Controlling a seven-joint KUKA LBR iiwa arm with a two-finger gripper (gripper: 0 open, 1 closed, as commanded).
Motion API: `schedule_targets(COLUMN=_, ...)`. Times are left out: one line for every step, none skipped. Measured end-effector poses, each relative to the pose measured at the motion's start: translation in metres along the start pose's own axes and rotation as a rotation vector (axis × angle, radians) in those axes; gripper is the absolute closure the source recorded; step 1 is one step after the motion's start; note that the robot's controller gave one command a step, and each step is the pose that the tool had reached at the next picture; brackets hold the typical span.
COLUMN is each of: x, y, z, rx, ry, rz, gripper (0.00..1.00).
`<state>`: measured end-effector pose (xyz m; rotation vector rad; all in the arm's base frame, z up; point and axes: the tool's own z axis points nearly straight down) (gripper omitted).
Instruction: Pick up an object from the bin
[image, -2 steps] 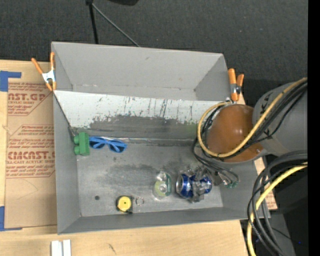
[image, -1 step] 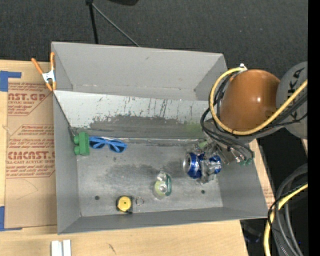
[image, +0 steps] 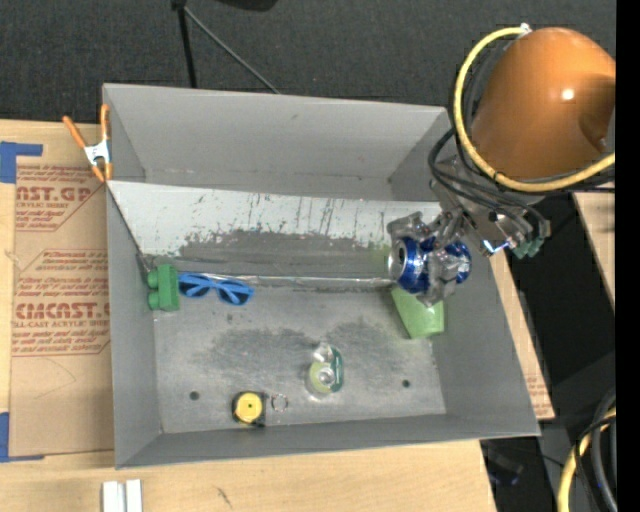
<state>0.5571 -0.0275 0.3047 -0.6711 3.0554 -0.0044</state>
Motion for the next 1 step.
schedule_targets(x=0.0320, y=-0.0270, z=0.0193, rx=-0.007, ry=0.009, rz=-0.310, gripper=1.00)
